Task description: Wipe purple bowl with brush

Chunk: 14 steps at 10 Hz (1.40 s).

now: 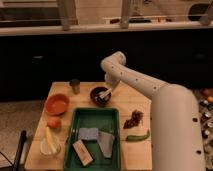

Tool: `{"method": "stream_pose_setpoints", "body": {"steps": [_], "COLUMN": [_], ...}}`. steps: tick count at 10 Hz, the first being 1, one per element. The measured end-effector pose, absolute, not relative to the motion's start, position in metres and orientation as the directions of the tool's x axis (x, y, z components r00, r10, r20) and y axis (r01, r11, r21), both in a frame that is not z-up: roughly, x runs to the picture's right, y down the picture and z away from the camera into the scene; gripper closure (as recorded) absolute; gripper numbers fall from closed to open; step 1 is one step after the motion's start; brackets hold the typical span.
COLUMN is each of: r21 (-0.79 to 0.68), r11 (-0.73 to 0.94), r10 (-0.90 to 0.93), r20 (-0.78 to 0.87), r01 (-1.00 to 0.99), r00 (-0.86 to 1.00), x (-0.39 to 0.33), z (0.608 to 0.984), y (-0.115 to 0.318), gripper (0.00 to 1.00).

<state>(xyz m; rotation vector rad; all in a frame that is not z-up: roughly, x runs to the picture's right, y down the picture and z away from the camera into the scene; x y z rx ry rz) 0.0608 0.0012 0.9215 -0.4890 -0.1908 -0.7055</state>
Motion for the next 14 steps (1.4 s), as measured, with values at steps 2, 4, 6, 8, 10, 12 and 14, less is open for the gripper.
{"method": "stream_pose_setpoints", "body": {"steps": [2, 4, 6, 8, 10, 12, 14], "r21": [-0.367, -0.358, -0.348, -0.324, -0.307, -0.294, -0.284], "r11": [0.667, 0.675, 0.673, 0.663, 0.651, 0.644, 0.642], "r10": [-0.566, -0.563, -0.567, -0.581, -0.594, -0.598, -0.601], "r20": [0.317, 0.315, 0.322, 0.346, 0.365, 0.383, 0.39], "r01": [0.649, 0.646, 0.652, 0.675, 0.694, 0.707, 0.713], "r00": [0.761, 0.764, 0.758, 0.737, 0.717, 0.704, 0.697], "x": [0.064, 0.058, 0.054, 0.044, 0.04, 0.034, 0.036], "z": [0.926, 0.931, 0.933, 0.933, 0.931, 0.928, 0.926], "y": [-0.005, -0.011, -0.013, -0.011, -0.01, -0.008, -0.008], "gripper": [1.0, 1.0, 1.0, 1.0, 1.0, 1.0, 1.0]}}
